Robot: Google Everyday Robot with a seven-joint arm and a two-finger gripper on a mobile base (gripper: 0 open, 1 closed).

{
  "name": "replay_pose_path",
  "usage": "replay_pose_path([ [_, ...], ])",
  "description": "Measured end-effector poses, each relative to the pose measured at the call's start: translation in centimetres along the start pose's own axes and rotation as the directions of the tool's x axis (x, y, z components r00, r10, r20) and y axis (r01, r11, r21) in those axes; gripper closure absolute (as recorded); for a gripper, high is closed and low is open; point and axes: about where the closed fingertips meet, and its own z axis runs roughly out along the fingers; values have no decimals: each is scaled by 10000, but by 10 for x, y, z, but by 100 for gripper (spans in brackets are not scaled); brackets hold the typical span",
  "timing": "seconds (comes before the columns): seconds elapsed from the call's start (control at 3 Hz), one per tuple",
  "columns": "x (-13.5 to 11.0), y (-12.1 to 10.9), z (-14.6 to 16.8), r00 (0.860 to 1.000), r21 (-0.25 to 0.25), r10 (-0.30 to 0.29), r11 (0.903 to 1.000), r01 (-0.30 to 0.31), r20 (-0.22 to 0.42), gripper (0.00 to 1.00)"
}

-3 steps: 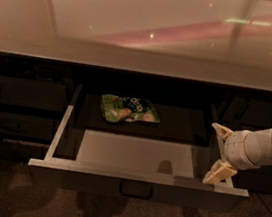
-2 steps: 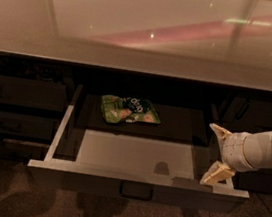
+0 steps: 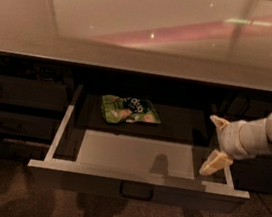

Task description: Open top drawer

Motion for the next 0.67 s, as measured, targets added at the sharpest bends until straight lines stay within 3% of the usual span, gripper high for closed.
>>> replay_pose_path([
  [0.33, -7, -61, 2, 9896, 380, 965, 9950, -929, -1065, 0],
  [0.67, -8, -54, 7, 9921, 305, 897, 9957, -873, -882, 0],
])
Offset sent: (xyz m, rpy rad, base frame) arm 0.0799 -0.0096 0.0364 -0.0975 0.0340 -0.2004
